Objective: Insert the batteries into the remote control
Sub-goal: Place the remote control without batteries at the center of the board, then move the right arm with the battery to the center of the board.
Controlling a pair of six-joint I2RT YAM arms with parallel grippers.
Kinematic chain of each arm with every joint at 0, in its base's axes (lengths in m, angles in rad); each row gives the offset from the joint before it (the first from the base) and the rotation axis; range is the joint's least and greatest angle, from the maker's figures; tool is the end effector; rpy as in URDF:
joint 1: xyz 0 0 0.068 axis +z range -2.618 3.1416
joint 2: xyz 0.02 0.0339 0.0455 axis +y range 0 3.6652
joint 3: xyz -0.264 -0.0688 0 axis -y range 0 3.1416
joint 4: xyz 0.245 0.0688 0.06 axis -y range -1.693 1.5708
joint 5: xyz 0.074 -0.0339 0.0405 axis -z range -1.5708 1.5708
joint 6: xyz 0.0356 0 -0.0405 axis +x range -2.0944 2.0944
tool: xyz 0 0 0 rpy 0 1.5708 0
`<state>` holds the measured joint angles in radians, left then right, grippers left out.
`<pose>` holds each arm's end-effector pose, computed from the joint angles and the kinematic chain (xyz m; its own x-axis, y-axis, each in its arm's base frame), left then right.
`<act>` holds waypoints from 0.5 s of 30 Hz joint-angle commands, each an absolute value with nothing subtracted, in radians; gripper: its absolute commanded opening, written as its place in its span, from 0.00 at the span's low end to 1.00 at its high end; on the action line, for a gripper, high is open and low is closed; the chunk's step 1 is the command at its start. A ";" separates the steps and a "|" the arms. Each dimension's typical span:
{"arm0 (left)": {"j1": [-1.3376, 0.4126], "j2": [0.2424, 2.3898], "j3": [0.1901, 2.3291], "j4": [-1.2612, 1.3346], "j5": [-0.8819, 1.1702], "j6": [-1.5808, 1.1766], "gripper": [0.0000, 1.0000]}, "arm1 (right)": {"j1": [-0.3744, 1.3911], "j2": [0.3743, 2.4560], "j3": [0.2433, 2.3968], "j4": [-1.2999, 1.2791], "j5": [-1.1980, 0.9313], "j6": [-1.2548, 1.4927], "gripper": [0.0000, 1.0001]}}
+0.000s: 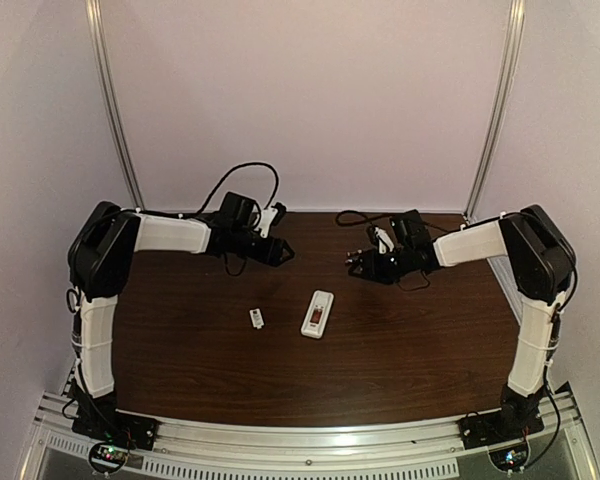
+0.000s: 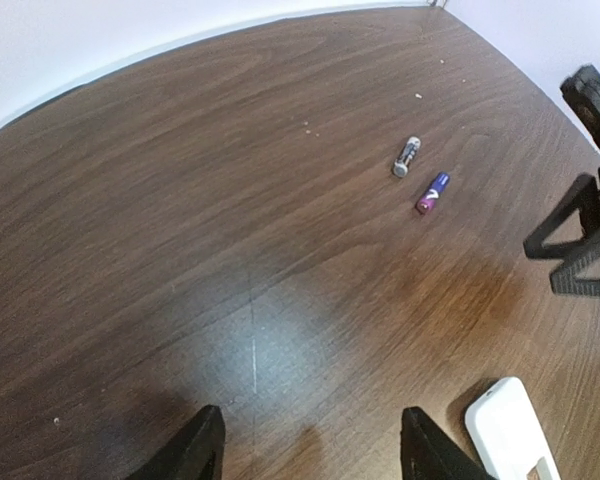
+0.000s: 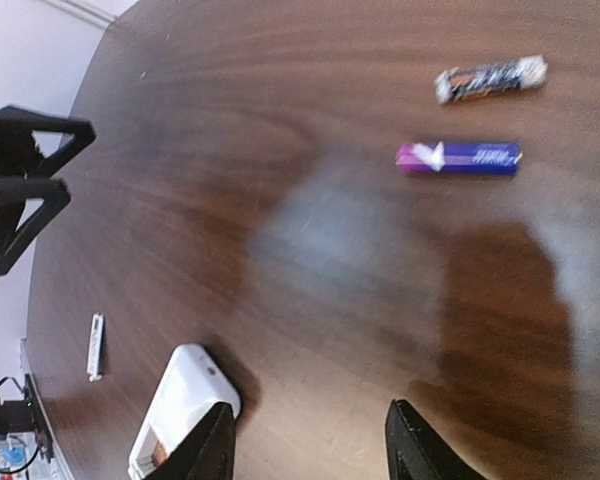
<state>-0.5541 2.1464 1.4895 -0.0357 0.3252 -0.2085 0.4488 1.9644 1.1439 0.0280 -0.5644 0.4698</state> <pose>0.3999 -0.2608 0.1641 -0.6777 0.1887 -0.7107 0.5800 0.7313 -0.3589 0.3569 0.1930 0.1449 -0.8912 -0.0046 -0.4536 -0.3381 0.6733 0.6575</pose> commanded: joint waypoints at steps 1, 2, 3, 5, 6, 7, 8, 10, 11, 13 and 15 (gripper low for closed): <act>-0.551 2.091 1.460 0.047 0.344 -0.223 0.61 | 0.419 1.991 1.276 -0.068 -0.403 0.393 0.52; -0.551 2.088 1.456 0.047 0.342 -0.222 0.61 | 0.414 2.003 1.301 -0.082 -0.379 0.380 0.53; -0.551 2.083 1.450 0.049 0.341 -0.221 0.61 | 0.411 2.017 1.324 -0.094 -0.358 0.372 0.53; -0.551 2.077 1.443 0.052 0.338 -0.220 0.61 | 0.405 2.040 1.367 -0.116 -0.326 0.357 0.54; -0.551 2.074 1.440 0.054 0.339 -0.221 0.61 | 0.404 2.056 1.393 -0.130 -0.317 0.349 0.55; -0.551 2.073 1.438 0.057 0.337 -0.220 0.61 | 0.404 2.072 1.419 -0.144 -0.312 0.339 0.55; -0.551 2.070 1.436 0.058 0.337 -0.220 0.62 | 0.404 2.090 1.451 -0.158 -0.304 0.332 0.56; -0.551 2.070 1.434 0.062 0.339 -0.219 0.62 | 0.403 2.114 1.486 -0.173 -0.282 0.315 0.58; -0.551 2.071 1.433 0.062 0.340 -0.218 0.62 | 0.403 2.123 1.502 -0.179 -0.268 0.308 0.59; -0.551 2.071 1.431 0.065 0.337 -0.217 0.62 | 0.403 2.148 1.543 -0.201 -0.240 0.292 0.59; -0.551 2.070 1.427 0.070 0.340 -0.218 0.62 | 0.404 2.177 1.591 -0.218 -0.222 0.279 0.59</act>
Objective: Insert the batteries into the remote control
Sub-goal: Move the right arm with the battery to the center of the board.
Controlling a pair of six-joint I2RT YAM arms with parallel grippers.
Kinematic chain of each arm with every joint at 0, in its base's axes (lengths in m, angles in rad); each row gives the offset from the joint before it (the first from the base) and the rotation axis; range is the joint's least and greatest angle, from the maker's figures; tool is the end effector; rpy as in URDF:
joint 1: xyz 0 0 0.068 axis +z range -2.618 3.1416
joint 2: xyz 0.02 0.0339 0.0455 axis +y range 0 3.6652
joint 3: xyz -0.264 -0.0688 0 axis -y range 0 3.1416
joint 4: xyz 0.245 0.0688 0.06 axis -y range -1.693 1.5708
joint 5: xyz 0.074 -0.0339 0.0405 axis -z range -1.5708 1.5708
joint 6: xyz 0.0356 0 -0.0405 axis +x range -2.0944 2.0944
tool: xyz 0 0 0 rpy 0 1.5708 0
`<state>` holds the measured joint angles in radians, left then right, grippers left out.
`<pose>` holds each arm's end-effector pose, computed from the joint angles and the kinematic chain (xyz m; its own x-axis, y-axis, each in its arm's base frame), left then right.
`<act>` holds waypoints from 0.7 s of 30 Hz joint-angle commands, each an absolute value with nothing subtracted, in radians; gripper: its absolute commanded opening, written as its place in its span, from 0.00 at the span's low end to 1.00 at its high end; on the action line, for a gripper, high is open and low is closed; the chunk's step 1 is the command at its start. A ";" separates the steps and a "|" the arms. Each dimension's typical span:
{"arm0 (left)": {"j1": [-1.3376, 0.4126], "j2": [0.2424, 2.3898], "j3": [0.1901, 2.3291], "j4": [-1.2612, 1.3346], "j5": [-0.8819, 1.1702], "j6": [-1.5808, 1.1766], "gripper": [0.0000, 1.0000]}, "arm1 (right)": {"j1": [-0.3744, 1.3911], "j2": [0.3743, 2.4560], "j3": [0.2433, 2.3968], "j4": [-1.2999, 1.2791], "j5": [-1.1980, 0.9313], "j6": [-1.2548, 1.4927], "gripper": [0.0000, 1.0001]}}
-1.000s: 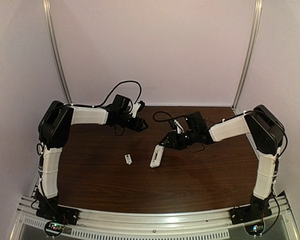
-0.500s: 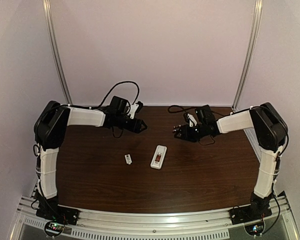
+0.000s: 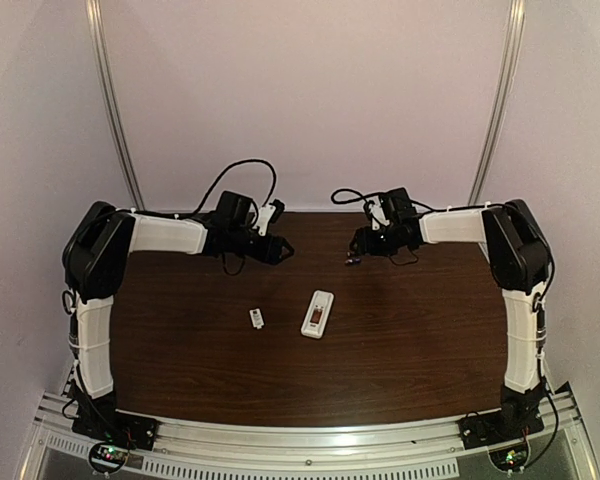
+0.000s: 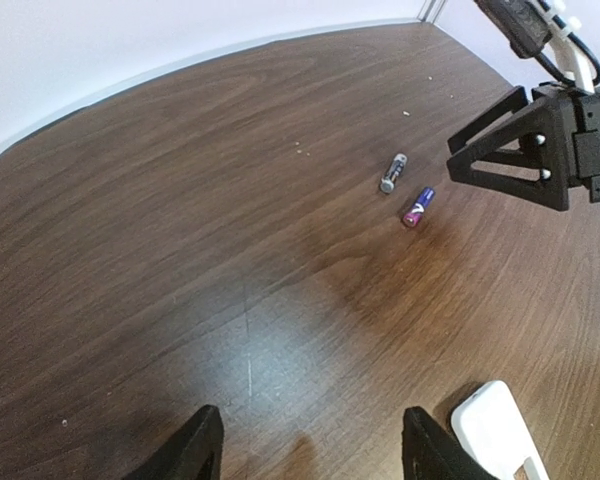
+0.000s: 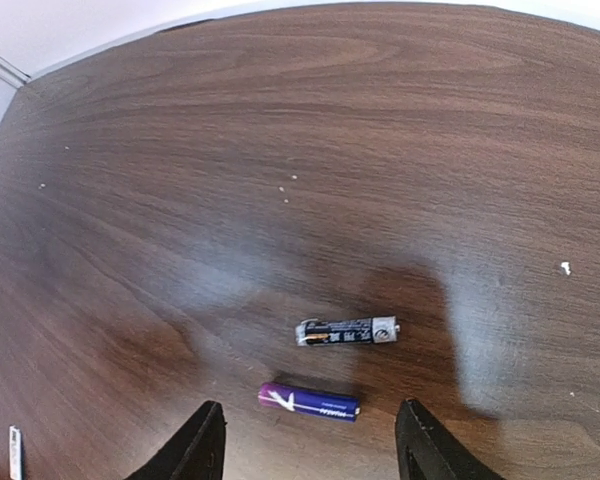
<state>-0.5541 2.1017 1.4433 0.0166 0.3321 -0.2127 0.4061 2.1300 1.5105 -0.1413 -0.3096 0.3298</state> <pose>0.3939 -0.2574 0.1743 -0.6495 0.1672 -0.7418 0.5958 0.7180 -0.3599 0.4298 0.1966 0.1695 -0.7868 -0.0026 -0.6172 -0.3426 0.8336 0.4333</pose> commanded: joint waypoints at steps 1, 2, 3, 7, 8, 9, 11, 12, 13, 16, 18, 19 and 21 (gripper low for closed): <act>-0.551 2.071 1.426 0.072 0.340 -0.218 0.62 | 0.404 2.194 1.616 -0.229 -0.210 0.274 0.58; -0.551 2.070 1.425 0.073 0.341 -0.218 0.62 | 0.403 2.210 1.642 -0.237 -0.207 0.271 0.58; -0.551 2.071 1.424 0.076 0.342 -0.219 0.62 | 0.403 2.227 1.665 -0.244 -0.207 0.268 0.57; -0.551 2.071 1.421 0.078 0.341 -0.217 0.62 | 0.405 2.304 1.782 -0.290 -0.213 0.260 0.53; -0.551 2.071 1.421 0.077 0.339 -0.214 0.62 | 0.404 2.322 1.807 -0.303 -0.211 0.254 0.52; -0.551 2.070 1.419 0.075 0.339 -0.215 0.62 | 0.403 2.341 1.835 -0.317 -0.207 0.248 0.50; -0.551 2.070 1.418 0.075 0.339 -0.212 0.62 | 0.403 2.373 1.881 -0.345 -0.199 0.236 0.47; -0.551 2.071 1.417 0.076 0.339 -0.213 0.62 | 0.404 2.385 1.901 -0.356 -0.193 0.228 0.45; -0.551 2.070 1.416 0.078 0.338 -0.212 0.62 | 0.406 2.397 1.916 -0.367 -0.186 0.222 0.44; -0.551 2.071 1.416 0.081 0.340 -0.214 0.62 | 0.406 2.422 1.943 -0.388 -0.175 0.207 0.41; -0.551 2.071 1.416 0.082 0.341 -0.215 0.62 | 0.406 2.433 1.948 -0.394 -0.175 0.200 0.39; -0.551 2.072 1.416 0.081 0.341 -0.215 0.62 | 0.406 2.437 1.952 -0.399 -0.170 0.199 0.39; -0.551 2.070 1.416 0.080 0.344 -0.214 0.63 | 0.408 2.443 1.953 -0.403 -0.173 0.194 0.36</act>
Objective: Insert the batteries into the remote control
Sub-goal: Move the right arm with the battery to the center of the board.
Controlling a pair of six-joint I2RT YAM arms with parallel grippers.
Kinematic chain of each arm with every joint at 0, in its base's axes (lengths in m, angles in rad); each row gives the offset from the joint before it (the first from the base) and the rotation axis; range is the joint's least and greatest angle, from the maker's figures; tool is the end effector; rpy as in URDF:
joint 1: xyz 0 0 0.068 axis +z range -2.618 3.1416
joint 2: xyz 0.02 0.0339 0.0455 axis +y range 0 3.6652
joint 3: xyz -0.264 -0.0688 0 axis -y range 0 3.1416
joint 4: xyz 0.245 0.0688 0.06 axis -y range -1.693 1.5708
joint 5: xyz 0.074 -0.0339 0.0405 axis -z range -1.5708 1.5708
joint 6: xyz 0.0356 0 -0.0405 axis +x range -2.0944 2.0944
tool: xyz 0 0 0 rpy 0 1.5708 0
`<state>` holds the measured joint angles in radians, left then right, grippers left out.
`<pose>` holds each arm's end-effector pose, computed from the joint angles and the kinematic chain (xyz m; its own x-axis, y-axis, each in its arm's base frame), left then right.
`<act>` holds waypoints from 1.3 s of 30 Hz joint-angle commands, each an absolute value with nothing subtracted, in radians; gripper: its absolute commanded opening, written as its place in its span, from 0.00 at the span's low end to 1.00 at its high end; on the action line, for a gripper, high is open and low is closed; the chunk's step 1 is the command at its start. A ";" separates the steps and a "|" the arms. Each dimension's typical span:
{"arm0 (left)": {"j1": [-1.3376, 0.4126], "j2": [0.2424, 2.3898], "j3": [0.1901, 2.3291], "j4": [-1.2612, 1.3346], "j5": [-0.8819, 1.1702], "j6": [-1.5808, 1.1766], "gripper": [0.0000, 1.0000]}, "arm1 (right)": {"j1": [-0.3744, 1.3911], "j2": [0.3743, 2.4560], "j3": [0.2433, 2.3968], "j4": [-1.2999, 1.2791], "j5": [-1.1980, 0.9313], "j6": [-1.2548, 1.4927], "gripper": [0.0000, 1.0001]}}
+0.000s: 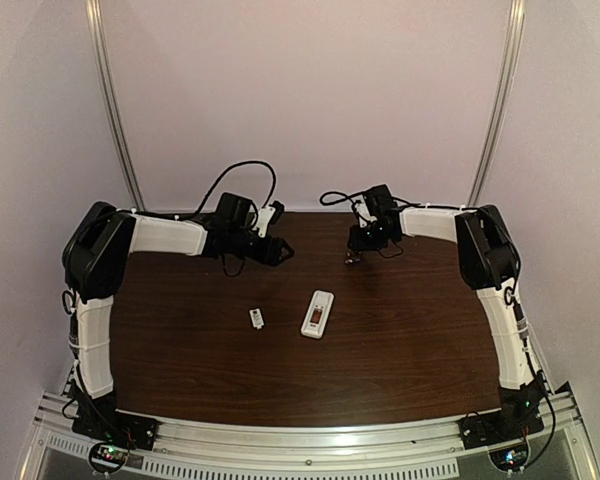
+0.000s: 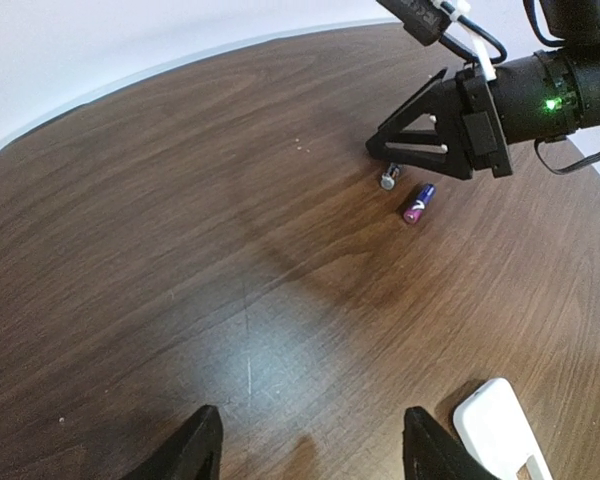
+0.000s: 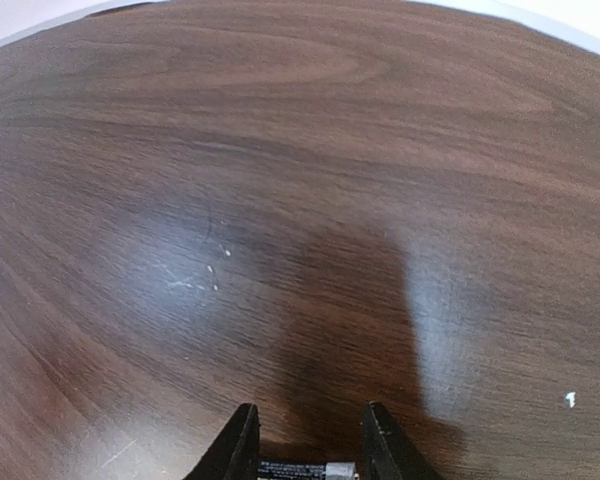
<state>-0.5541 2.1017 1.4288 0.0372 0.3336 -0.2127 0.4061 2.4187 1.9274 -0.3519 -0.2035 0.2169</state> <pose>0.3929 -0.2568 0.1715 -0.6458 0.1650 -0.7455 0.5984 0.7158 -0.3599 0.4884 0.2178 0.1442 -0.7798 -0.1059 -0.6170 -0.3508 0.8903 0.2905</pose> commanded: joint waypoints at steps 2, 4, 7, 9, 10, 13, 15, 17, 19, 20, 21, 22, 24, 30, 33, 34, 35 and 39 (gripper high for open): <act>-0.551 2.068 1.416 0.078 0.342 -0.214 0.63 | 0.412 2.448 1.953 -0.411 -0.179 0.196 0.33; -0.551 2.065 1.412 0.077 0.341 -0.214 0.63 | 0.415 2.448 1.944 -0.419 -0.179 0.196 0.29; -0.551 2.060 1.406 0.080 0.345 -0.216 0.63 | 0.421 2.435 1.905 -0.411 -0.189 0.199 0.25; -0.551 2.057 1.400 0.084 0.347 -0.220 0.63 | 0.427 2.415 1.862 -0.390 -0.191 0.201 0.23; -0.551 2.056 1.397 0.084 0.347 -0.221 0.63 | 0.429 2.403 1.842 -0.381 -0.197 0.206 0.22; -0.551 2.050 1.385 0.093 0.349 -0.226 0.63 | 0.433 2.361 1.782 -0.354 -0.211 0.218 0.20; -0.551 2.043 1.378 0.100 0.353 -0.229 0.63 | 0.436 2.332 1.740 -0.331 -0.217 0.226 0.20; -0.551 2.041 1.375 0.103 0.357 -0.231 0.63 | 0.440 2.313 1.704 -0.320 -0.221 0.231 0.19; -0.551 2.039 1.370 0.106 0.358 -0.231 0.63 | 0.444 2.298 1.674 -0.312 -0.227 0.232 0.19; -0.552 2.037 1.367 0.107 0.360 -0.231 0.63 | 0.447 2.293 1.662 -0.305 -0.231 0.233 0.19; -0.552 2.037 1.366 0.107 0.361 -0.231 0.63 | 0.449 2.290 1.653 -0.305 -0.234 0.234 0.19; -0.551 2.035 1.364 0.107 0.361 -0.231 0.63 | 0.451 2.286 1.646 -0.306 -0.234 0.233 0.19; -0.552 2.032 1.356 0.108 0.358 -0.231 0.63 | 0.455 2.273 1.624 -0.299 -0.233 0.236 0.19; -0.552 2.021 1.340 0.116 0.363 -0.233 0.63 | 0.459 2.213 1.519 -0.259 -0.234 0.256 0.18; -0.555 2.018 1.333 0.121 0.366 -0.234 0.63 | 0.461 2.178 1.464 -0.238 -0.240 0.264 0.18; -0.556 2.016 1.332 0.121 0.366 -0.235 0.63 | 0.463 2.168 1.446 -0.231 -0.242 0.265 0.18; -0.558 2.014 1.330 0.122 0.365 -0.234 0.63 | 0.465 2.158 1.432 -0.227 -0.244 0.267 0.18; -0.570 2.012 1.327 0.124 0.367 -0.227 0.64 | 0.472 2.126 1.379 -0.210 -0.267 0.267 0.18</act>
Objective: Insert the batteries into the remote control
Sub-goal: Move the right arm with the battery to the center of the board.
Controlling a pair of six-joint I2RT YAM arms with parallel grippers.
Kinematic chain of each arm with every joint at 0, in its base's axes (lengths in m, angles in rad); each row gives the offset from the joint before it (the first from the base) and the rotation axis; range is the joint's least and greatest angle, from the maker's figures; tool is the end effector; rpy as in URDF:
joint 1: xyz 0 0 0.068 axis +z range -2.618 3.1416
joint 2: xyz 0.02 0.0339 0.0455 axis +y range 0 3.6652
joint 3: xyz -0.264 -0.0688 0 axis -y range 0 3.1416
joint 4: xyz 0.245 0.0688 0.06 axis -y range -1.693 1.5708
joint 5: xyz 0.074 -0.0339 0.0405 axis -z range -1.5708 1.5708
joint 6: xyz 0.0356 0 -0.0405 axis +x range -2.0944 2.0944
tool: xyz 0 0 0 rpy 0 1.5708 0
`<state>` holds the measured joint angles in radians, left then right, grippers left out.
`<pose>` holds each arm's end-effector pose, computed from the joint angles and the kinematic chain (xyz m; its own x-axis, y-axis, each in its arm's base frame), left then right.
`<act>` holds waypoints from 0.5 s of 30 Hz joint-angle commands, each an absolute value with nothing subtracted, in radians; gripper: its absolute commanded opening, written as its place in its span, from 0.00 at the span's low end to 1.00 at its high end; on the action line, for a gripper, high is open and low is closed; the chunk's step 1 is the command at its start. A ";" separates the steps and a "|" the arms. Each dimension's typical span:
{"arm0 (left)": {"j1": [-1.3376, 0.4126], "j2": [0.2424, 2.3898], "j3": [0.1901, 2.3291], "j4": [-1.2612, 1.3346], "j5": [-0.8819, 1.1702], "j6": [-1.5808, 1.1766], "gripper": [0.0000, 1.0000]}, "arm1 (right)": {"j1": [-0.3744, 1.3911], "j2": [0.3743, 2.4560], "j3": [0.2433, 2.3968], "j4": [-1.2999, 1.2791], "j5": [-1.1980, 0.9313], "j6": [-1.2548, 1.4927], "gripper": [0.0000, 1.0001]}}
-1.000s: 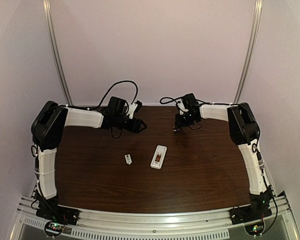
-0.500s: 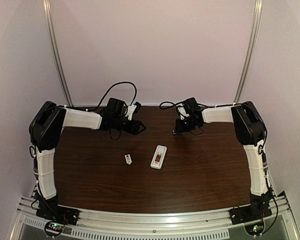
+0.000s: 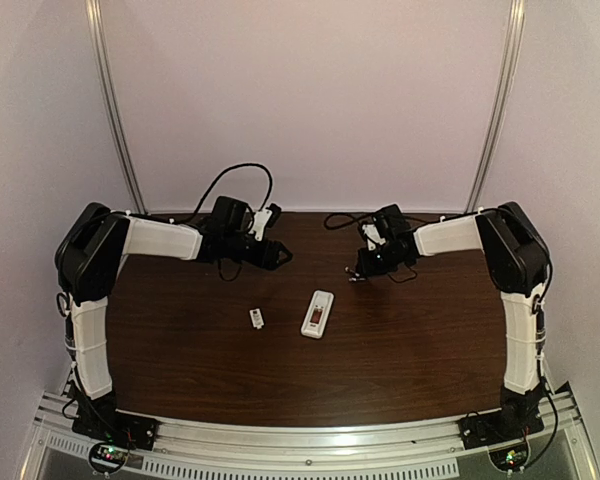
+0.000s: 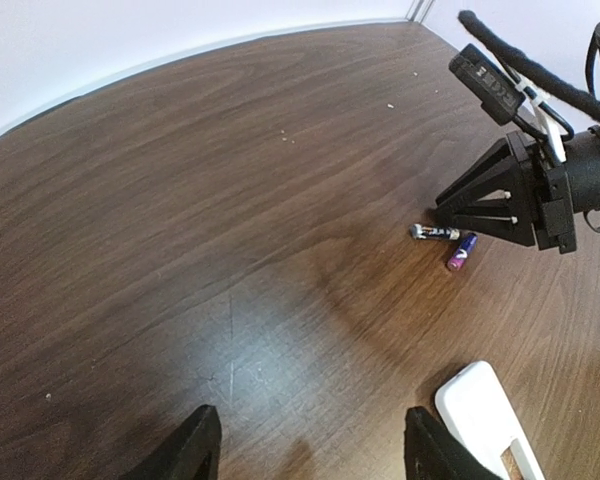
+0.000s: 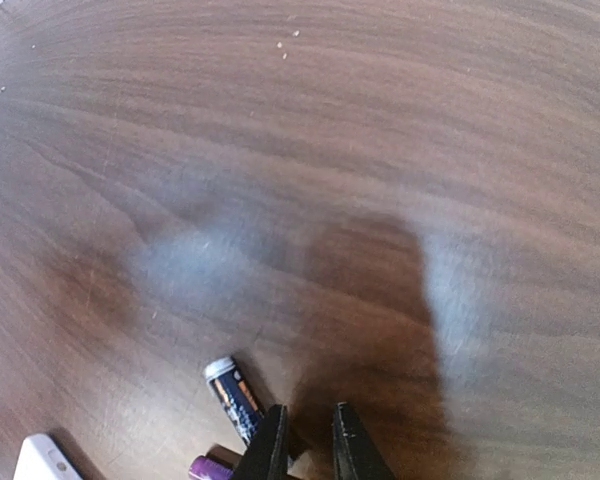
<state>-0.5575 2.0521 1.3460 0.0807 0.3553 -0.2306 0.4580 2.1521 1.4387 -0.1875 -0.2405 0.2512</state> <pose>0.3792 -0.2510 0.1713 -0.6517 0.1538 -0.7427 0.6023 0.7000 -0.3836 0.4061 0.2096 0.1341 -0.8207 -0.1354 -0.5550 -0.3697 0.8666 0.3352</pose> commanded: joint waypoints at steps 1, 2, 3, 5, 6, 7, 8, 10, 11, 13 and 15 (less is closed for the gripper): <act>-0.573 2.013 1.327 0.127 0.369 -0.225 0.64 | 0.473 2.120 1.368 -0.206 -0.273 0.267 0.18; -0.573 2.016 1.328 0.126 0.373 -0.222 0.64 | 0.474 2.113 1.358 -0.204 -0.281 0.267 0.18; -0.575 2.019 1.330 0.127 0.380 -0.218 0.64 | 0.475 2.105 1.345 -0.199 -0.290 0.267 0.18; -0.578 2.023 1.334 0.127 0.386 -0.211 0.64 | 0.476 2.091 1.323 -0.187 -0.319 0.268 0.18; -0.579 2.027 1.335 0.127 0.389 -0.206 0.64 | 0.477 2.086 1.314 -0.184 -0.332 0.271 0.18; -0.581 2.027 1.337 0.127 0.390 -0.204 0.64 | 0.477 2.077 1.307 -0.179 -0.341 0.275 0.18; -0.581 2.029 1.338 0.126 0.390 -0.203 0.64 | 0.478 2.068 1.300 -0.171 -0.343 0.276 0.18; -0.583 2.029 1.340 0.126 0.389 -0.204 0.64 | 0.477 2.050 1.301 -0.163 -0.331 0.280 0.21; -0.583 2.030 1.340 0.126 0.389 -0.205 0.64 | 0.477 2.046 1.308 -0.160 -0.327 0.280 0.22; -0.583 2.031 1.342 0.127 0.387 -0.206 0.64 | 0.477 2.053 1.341 -0.175 -0.327 0.277 0.23; -0.583 2.031 1.344 0.126 0.387 -0.207 0.64 | 0.477 2.072 1.378 -0.190 -0.328 0.275 0.28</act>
<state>-0.5777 2.0521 1.3449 0.0818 0.3771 -0.2214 0.4717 2.0766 1.3235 -0.1566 -0.3191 0.2714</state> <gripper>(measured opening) 0.640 0.240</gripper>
